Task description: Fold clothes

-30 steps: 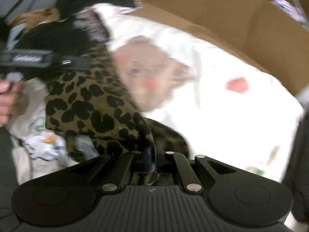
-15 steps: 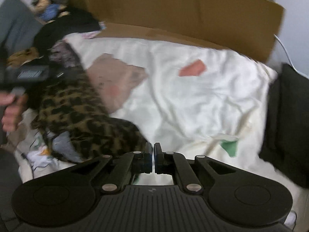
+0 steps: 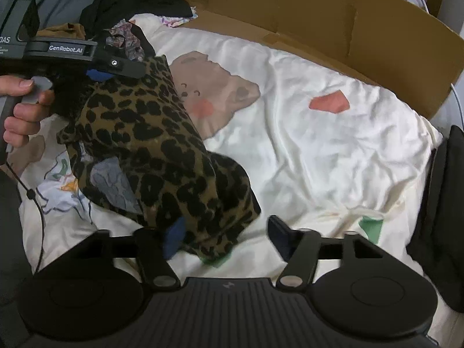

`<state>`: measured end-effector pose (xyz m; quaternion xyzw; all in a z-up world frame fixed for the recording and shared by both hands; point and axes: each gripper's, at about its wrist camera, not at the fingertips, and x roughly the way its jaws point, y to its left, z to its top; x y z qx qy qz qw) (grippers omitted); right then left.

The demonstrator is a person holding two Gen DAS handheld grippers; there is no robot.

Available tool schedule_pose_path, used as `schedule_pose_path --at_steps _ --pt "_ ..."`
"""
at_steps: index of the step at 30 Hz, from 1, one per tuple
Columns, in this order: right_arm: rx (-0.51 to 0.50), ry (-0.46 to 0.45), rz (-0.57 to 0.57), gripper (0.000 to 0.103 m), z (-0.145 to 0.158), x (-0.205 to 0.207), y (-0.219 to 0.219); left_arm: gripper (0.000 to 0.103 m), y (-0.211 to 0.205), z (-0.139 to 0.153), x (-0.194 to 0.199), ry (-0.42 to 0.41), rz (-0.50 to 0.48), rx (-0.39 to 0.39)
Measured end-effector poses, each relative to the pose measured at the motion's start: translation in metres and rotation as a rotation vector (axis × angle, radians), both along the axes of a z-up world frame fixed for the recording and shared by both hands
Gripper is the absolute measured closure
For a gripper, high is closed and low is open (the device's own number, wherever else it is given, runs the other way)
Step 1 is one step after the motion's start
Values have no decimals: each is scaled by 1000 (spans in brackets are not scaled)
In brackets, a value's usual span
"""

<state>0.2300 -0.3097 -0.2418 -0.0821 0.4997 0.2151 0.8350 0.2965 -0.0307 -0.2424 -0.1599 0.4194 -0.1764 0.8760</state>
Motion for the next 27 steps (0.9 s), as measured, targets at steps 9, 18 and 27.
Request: schedule_pose_path --at_steps 9,18,27 --pt "6 -11 106 17 -5 10 48 30 34 -1 8 -8 41 44" --pt "-79 -140 263 17 -3 5 100 30 53 -18 14 33 28 23" --pt "-130 -60 242 90 -17 33 120 28 56 -26 17 53 52 33"
